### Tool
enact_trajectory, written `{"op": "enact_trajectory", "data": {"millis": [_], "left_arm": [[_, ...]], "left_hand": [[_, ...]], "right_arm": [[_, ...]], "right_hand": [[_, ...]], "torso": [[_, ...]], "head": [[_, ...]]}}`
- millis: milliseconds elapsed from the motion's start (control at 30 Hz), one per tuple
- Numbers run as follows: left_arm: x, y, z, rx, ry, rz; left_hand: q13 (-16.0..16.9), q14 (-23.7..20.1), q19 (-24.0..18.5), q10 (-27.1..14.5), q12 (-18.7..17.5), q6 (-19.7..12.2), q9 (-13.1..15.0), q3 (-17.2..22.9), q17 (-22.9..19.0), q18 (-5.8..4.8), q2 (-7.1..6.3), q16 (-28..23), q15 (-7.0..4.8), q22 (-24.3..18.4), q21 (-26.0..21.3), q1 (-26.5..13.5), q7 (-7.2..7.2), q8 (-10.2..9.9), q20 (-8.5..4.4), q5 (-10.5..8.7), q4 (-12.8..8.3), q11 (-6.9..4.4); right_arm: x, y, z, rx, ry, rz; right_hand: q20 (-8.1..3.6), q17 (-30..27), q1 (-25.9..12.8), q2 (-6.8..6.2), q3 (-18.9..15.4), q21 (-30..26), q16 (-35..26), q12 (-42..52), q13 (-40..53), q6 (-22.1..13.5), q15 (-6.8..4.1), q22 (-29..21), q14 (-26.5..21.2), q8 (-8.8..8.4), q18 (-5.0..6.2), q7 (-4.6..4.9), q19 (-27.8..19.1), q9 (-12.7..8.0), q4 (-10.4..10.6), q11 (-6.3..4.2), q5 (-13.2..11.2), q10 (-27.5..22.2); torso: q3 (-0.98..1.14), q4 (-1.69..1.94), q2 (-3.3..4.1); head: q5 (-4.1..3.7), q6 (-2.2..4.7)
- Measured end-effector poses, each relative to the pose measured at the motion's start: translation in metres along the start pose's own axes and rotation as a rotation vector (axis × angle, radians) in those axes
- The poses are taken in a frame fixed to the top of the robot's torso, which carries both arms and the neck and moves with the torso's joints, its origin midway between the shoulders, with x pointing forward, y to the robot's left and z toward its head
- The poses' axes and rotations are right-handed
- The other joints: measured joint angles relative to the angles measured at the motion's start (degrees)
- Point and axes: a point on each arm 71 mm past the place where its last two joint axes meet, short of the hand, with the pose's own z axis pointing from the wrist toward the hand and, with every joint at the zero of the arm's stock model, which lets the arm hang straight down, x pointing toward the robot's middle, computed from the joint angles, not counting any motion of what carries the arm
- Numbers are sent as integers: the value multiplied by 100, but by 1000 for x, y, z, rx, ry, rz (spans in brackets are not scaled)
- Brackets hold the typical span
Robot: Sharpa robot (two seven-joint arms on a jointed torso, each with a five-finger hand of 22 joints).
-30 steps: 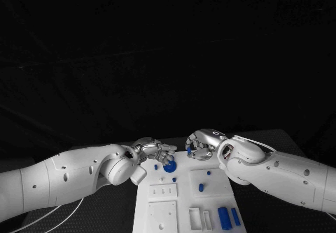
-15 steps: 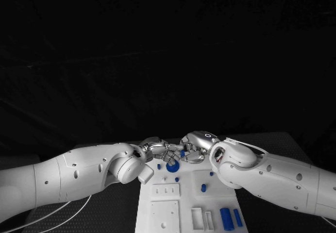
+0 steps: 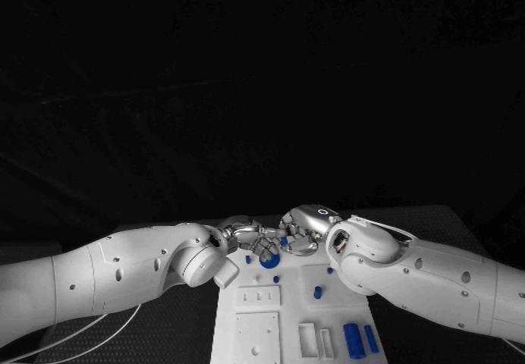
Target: Assemble the parts on the task board
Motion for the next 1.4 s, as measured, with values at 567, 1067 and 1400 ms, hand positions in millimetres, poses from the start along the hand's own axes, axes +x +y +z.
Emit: {"op": "enact_trajectory", "data": {"millis": [567,1067,1400], "left_arm": [[0,2,0,-24,-2,43],[0,4,0,-33,0,44],[0,6,0,-42,1,43]], "left_hand": [[66,22,0,52,80,81,40,-32,13,-22,-23,88,-21,-1,27,23,-39,36,1,0,64,-52],[127,21,-23,52,126,83,38,-132,13,-33,292,155,-21,-2,71,122,-38,58,-23,0,57,-52],[244,1,-41,177,271,348,51,-199,-51,-68,947,200,-41,-3,94,430,-143,125,-41,301,-468,-176]], "right_arm": [[1,6,1,-15,1,-1],[5,12,4,-22,6,1],[6,14,4,-25,8,4]], "right_hand": [[10,-1,-15,-15,18,0,0,0,-4,46,2,0,1,-31,17,-12,9,0,18,1,0,0],[11,-2,-30,-31,18,0,0,0,-3,56,4,0,1,-46,17,-20,9,89,18,1,0,1],[11,-2,-45,-46,17,0,0,0,-9,57,12,0,6,-24,17,-20,9,169,17,1,0,1]], "torso": [[-10,-2,0],[-16,3,0],[-15,3,2]], "head": [[13,-23],[15,-19],[32,-35]]}}
